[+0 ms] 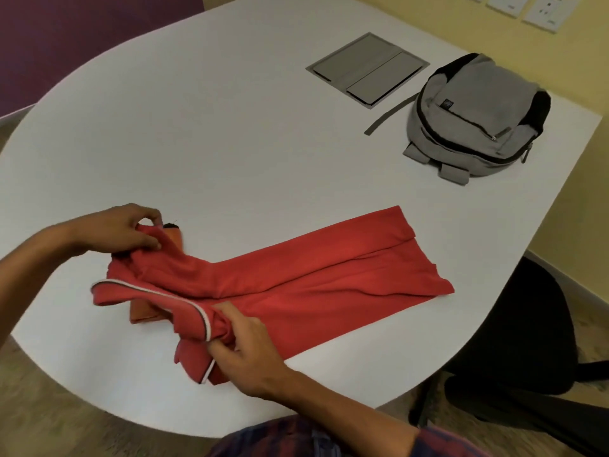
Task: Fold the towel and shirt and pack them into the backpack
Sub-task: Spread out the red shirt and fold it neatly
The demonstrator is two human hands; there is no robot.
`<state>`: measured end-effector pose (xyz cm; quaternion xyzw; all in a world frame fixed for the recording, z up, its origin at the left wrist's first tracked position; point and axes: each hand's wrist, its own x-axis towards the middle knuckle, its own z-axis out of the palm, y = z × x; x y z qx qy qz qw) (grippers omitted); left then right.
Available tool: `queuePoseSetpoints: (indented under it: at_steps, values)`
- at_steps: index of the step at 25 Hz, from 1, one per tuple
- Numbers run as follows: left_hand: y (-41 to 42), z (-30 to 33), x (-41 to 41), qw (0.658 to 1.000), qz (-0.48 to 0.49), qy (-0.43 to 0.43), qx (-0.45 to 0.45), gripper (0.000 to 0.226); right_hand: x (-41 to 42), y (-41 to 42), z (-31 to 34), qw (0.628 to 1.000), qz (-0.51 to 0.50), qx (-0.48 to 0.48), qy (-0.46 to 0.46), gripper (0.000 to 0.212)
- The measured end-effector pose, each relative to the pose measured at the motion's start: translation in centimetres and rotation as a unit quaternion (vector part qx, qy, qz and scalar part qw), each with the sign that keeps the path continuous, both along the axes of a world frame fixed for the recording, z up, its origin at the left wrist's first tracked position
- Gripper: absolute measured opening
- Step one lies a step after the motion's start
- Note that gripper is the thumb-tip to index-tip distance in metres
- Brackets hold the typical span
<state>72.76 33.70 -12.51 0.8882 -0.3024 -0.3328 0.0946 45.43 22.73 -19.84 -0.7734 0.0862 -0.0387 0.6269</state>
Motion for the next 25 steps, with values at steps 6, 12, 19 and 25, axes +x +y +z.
queuePoseSetpoints:
  at_steps: [6,12,19,25]
  values:
    - [-14.1,2.9,-3.1,0.994,-0.053,0.048,-0.081,0.017,-5.8,-9.6,1.8,0.982,-0.172,0.073,-0.010,0.026]
    - [-29.4,0.8,-7.6,0.994,-0.002,0.090,-0.060,0.013,-9.4,-19.7,0.3,0.949,-0.293,0.117,0.014,0.035]
    - [-41.9,-3.4,-11.6,0.985,0.006,0.170,-0.043,0.008,-11.9,-29.6,-4.0,0.917,-0.367,0.130,0.085,0.028]
    - [-45.0,-9.2,-13.8,0.965,0.038,0.226,-0.127,0.024,-12.4,-33.2,-7.8,0.870,-0.435,0.094,0.213,0.030]
